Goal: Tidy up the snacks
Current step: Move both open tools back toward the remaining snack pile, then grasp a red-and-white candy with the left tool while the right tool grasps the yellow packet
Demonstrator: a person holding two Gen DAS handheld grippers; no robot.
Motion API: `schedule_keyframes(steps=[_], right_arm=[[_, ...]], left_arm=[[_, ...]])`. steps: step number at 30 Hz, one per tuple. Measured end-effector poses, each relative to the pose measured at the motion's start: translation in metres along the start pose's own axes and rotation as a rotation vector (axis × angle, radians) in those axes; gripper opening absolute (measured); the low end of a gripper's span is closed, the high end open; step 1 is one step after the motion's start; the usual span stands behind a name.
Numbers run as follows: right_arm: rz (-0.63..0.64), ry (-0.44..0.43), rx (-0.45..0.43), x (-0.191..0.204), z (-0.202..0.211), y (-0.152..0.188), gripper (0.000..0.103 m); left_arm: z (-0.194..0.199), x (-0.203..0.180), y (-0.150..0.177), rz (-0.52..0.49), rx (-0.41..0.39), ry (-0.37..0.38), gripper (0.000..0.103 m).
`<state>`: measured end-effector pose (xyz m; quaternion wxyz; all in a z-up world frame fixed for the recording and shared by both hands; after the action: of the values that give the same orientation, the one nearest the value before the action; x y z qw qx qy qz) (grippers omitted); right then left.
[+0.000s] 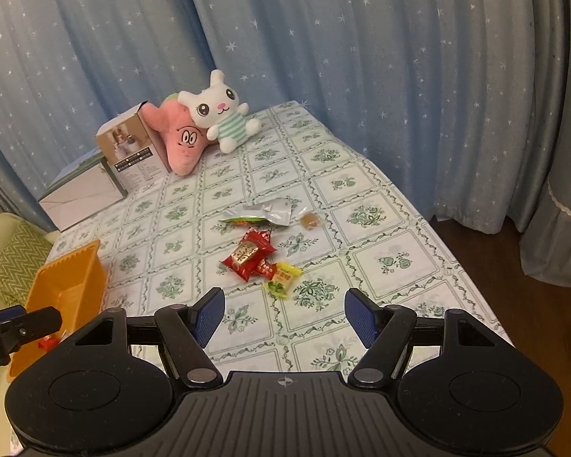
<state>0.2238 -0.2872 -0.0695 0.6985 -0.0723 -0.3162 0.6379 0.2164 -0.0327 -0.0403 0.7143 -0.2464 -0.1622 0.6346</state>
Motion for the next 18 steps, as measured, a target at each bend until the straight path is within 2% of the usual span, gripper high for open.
schedule_keyframes(steps=[8, 12, 14, 16, 18], right_arm=[[-0.023, -0.026, 0.027, -0.004, -0.044, -0.013, 0.069], [-0.030, -0.031, 0.045, -0.005, -0.073, -0.019, 0.069], [-0.039, -0.032, 0.056, -0.006, -0.088, -0.022, 0.063], [-0.043, -0.033, 0.067, -0.007, -0.103, -0.025, 0.052], [-0.045, -0.031, 0.074, -0.008, -0.117, -0.028, 0.050]], left_arm=[[-0.042, -0.003, -0.020, 0.000, -0.019, -0.018, 0.097], [-0.069, -0.005, -0.027, -0.017, 0.013, 0.002, 0.097], [-0.082, -0.005, -0.029, -0.018, 0.027, 0.005, 0.097], [-0.095, -0.005, -0.031, -0.027, 0.041, -0.010, 0.097], [-0.107, -0.005, -0.033, -0.033, 0.059, -0.008, 0.097]])
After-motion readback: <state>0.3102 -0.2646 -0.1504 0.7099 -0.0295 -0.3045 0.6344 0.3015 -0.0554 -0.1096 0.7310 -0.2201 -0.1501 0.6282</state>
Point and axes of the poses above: each gripper's, at about its wrist camera, not at the fingertips, and z roughly against the way its jaws point, x to its left, y to its underside, the point moved 9 cm from there along -z, roughly the way its jaws point, and after that the axes turned 14 degrees about x, right-handed, at the moved point
